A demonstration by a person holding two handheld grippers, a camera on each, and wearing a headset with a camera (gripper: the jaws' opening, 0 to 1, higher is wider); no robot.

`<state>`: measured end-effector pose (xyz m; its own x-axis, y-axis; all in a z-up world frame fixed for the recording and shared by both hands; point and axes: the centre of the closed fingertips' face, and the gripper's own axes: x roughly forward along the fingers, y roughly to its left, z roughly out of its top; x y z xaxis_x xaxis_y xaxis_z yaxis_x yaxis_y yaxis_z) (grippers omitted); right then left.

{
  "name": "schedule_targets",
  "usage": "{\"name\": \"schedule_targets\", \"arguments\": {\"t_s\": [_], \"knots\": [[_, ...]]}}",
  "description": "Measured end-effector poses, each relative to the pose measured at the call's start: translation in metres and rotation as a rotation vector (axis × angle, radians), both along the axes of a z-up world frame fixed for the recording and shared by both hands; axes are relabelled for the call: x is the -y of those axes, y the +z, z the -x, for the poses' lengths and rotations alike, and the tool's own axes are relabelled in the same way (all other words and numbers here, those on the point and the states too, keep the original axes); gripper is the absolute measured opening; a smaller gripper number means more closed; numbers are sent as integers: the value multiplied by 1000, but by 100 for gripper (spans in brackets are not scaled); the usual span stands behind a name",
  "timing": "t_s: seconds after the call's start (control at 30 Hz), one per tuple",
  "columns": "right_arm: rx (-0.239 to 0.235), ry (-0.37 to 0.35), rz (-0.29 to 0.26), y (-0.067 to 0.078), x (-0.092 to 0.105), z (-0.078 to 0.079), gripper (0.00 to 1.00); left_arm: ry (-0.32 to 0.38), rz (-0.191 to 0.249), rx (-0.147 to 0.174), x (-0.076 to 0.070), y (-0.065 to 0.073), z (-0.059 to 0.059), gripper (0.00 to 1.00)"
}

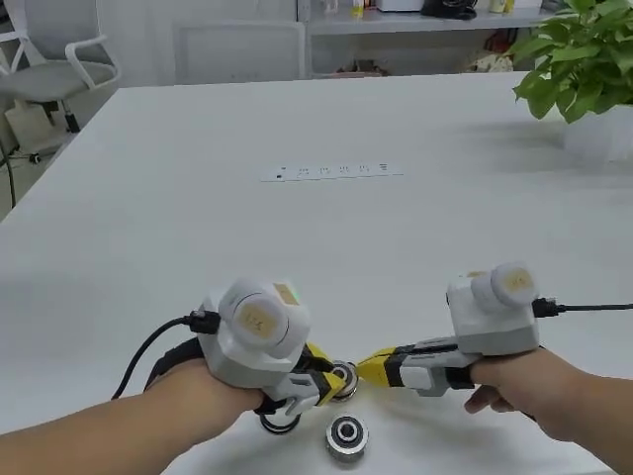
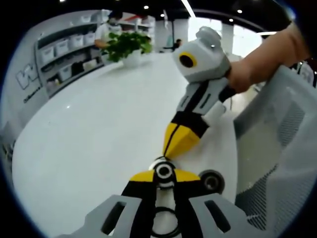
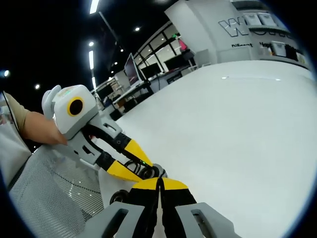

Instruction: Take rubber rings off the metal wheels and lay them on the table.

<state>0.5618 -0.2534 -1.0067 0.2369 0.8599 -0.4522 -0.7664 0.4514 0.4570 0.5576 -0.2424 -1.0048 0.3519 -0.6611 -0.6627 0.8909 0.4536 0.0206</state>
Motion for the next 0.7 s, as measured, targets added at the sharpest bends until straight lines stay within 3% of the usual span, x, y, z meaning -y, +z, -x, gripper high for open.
{"name": "schedule_targets", "arguments": {"t_s": [0.57,0.7], "knots": [[-11,22,-12,4,-6,6,0,11,-6,0,0,-1,0,12],[-9,56,-21,5,-12,11,0,7,-4,-1,2,-1,2,12]]}}
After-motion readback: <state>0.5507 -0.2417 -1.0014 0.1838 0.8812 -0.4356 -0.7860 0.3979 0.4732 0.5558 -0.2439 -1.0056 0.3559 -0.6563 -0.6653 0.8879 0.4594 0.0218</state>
